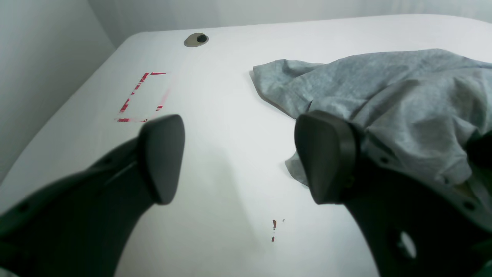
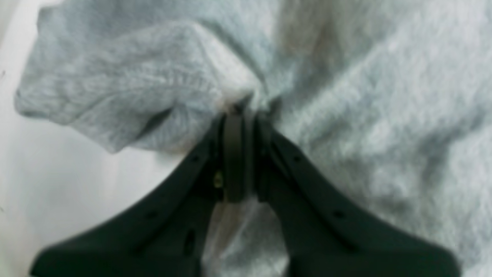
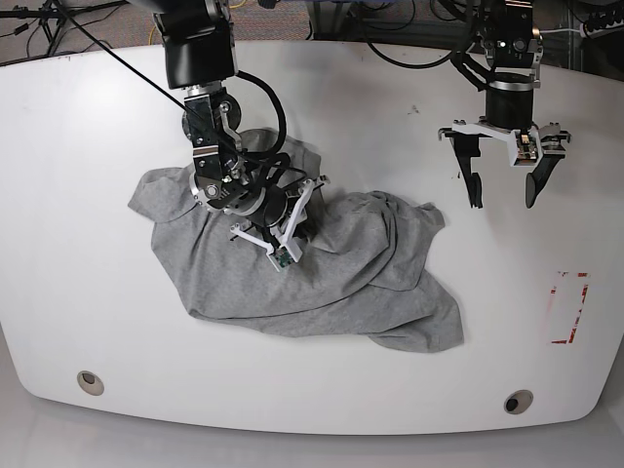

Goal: Fold the T-shirt properly
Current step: 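Press the right gripper into the shirt and pinch a fold of fabric, then lift the pinched fabric with the right gripper away from the shirt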

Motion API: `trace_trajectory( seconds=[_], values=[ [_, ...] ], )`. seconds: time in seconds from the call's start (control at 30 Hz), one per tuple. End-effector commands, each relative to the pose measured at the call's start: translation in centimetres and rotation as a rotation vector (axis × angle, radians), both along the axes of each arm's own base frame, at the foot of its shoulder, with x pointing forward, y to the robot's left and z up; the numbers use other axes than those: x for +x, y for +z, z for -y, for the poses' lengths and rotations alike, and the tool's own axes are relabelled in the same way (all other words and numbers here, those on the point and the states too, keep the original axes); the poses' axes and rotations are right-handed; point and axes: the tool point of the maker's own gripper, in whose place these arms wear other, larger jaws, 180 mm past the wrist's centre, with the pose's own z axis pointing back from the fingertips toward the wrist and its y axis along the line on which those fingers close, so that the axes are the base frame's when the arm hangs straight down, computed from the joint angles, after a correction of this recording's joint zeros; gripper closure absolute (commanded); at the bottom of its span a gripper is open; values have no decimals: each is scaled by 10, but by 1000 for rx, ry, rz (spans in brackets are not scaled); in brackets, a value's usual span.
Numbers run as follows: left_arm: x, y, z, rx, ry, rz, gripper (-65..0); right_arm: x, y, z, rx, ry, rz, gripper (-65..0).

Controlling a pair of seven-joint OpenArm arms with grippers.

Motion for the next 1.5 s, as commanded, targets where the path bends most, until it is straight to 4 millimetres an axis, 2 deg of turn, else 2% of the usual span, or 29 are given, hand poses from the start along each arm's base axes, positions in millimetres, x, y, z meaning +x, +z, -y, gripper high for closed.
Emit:
trace_trajectory(
  seconds=[0.0, 0.17, 0.9, 1.47],
  values=[
    [1, 13, -1, 8, 0, 48, -461, 11, 18, -3, 21, 1, 55, -62],
    [1, 13, 0, 6, -2, 47, -463, 11, 25, -1, 21, 0, 75, -79],
    [5, 13, -2, 13, 2, 50, -459, -17, 59, 3, 39, -11, 175, -30],
    [9, 8, 0, 9, -8, 44, -459, -21, 80, 15, 15, -6, 246, -30]
  ],
)
